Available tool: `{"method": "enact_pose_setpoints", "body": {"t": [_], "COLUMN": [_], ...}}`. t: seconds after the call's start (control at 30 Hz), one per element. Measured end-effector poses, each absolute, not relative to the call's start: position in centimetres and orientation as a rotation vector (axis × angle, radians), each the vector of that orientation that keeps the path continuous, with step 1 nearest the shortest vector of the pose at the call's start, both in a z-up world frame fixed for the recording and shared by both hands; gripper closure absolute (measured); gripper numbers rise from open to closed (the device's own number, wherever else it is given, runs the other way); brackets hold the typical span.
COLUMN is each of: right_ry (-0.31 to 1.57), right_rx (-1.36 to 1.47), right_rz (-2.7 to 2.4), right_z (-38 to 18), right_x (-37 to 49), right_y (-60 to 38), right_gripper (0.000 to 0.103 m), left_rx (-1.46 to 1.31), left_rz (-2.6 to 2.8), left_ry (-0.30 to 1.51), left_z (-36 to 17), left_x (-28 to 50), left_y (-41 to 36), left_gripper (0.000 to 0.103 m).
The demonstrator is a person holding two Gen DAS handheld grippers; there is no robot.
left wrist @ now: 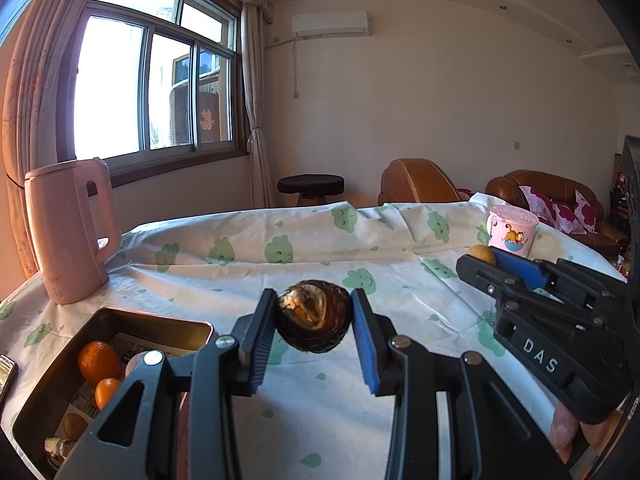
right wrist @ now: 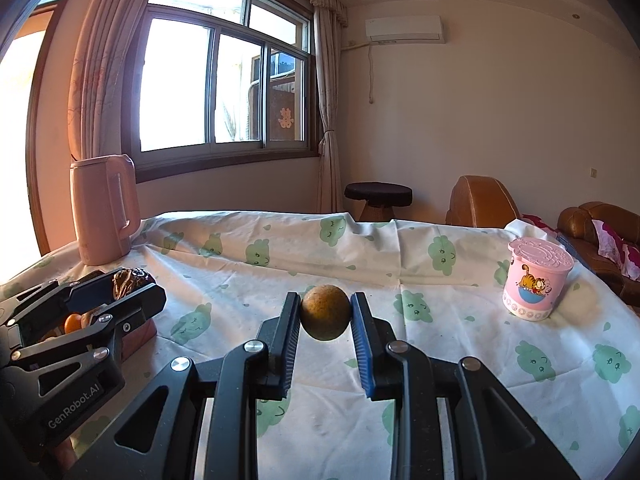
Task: Organize fruits
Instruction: 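Carry the tan fruit and brown piece in both grippers over the gold tin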
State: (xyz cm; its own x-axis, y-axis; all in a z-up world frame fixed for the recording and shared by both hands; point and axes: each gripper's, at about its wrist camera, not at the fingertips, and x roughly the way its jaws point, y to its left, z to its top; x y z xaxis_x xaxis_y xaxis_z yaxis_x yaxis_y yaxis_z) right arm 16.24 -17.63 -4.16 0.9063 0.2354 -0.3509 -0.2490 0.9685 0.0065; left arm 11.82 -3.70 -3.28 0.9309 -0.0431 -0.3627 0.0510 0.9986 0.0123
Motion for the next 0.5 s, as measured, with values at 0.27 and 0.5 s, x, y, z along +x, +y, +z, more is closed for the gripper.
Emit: {"method": "enact_pose_setpoints", "body": {"t": [0.27,0.5], "right_ry": [0.374,0.369], "right_rx": [-0.051,-0.08], "right_rz": [0.332,0.404], "right_z": [-4.2,-3.7], "right_x": [14.5,13.2], "right_y": [-14.6,-11.5], "right_gripper": [0.076,0.076], "left_rx": [0.006,-0.02], "left_rz": [-0.02,0.033], "left_ry": [0.383,0.398], "left_z": [-3.1,-2.6], "left_x": [9.3,7.6], "left_y": [-1.1,2.1], "left_gripper": [0.064,0.064]}}
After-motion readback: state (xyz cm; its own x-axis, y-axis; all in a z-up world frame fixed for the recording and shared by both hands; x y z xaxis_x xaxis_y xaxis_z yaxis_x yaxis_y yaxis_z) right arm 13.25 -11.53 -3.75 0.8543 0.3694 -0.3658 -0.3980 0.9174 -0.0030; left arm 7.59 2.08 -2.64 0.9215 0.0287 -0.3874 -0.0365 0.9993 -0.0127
